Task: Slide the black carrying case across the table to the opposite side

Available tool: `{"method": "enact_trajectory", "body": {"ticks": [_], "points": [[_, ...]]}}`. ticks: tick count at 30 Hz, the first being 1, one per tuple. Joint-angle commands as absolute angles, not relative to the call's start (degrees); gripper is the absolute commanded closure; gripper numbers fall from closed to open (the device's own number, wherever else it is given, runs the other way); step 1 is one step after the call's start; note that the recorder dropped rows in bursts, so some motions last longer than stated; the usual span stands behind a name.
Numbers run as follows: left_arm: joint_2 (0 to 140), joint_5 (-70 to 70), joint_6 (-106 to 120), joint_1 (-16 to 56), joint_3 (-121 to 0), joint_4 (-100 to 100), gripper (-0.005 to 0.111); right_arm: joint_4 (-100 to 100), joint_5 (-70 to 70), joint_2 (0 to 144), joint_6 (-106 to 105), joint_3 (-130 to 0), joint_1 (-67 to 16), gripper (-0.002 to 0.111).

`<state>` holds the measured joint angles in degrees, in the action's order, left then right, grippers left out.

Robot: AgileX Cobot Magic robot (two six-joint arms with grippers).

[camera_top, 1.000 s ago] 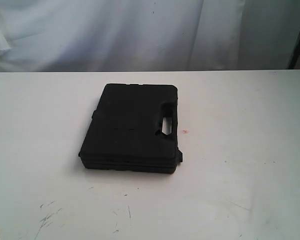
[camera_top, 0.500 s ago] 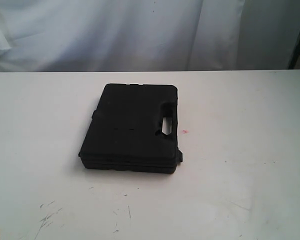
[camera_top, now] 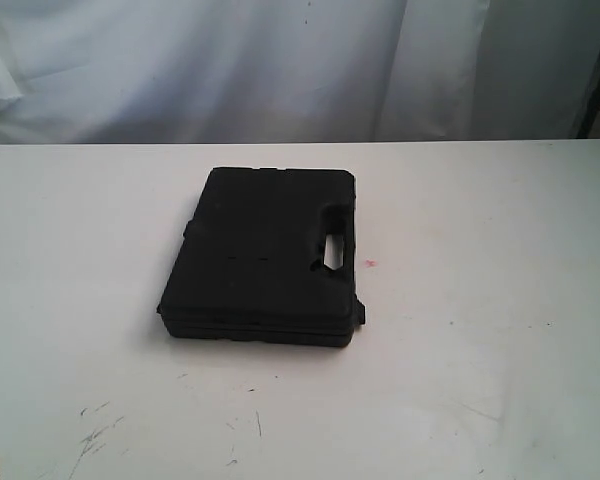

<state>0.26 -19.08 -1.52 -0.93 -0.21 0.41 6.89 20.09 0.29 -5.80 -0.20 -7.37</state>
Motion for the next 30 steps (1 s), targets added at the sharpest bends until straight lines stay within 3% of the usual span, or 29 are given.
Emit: {"method": "enact_trajectory", "body": {"ticks": [1,5,12,21,25,30], "points": [[0.00,-18.15,-1.42,-1.10,0.00,0.50,0.107,6.95,19.68,0.00,-5.58,0.00,-6.98,0.108],[0.00,-18.15,-1.42,-1.10,0.00,0.50,0.107,6.95,15.56,0.00,-5.58,0.00,-6.98,0.108],[0.00,-18.15,-1.42,-1.10,0.00,0.50,0.107,6.95,-9.19,0.00,-5.58,0.00,-6.98,0.108],[0.00,-18.15,-1.42,-1.10,0.00,0.50,0.107,6.95,-22.47,0.00,-3.24,0.00,-6.98,0.108],[0.00,-18.15,-1.42,-1.10,0.00,0.50,0.107,6.95,-21.85,1.62,-2.37,-10.07,-6.98,0.108],[0.00,-18.15,-1.42,-1.10,0.00,0.50,0.107,6.41,-0.57,16.89,-3.02,-30.63,-6.98,0.108]]}}
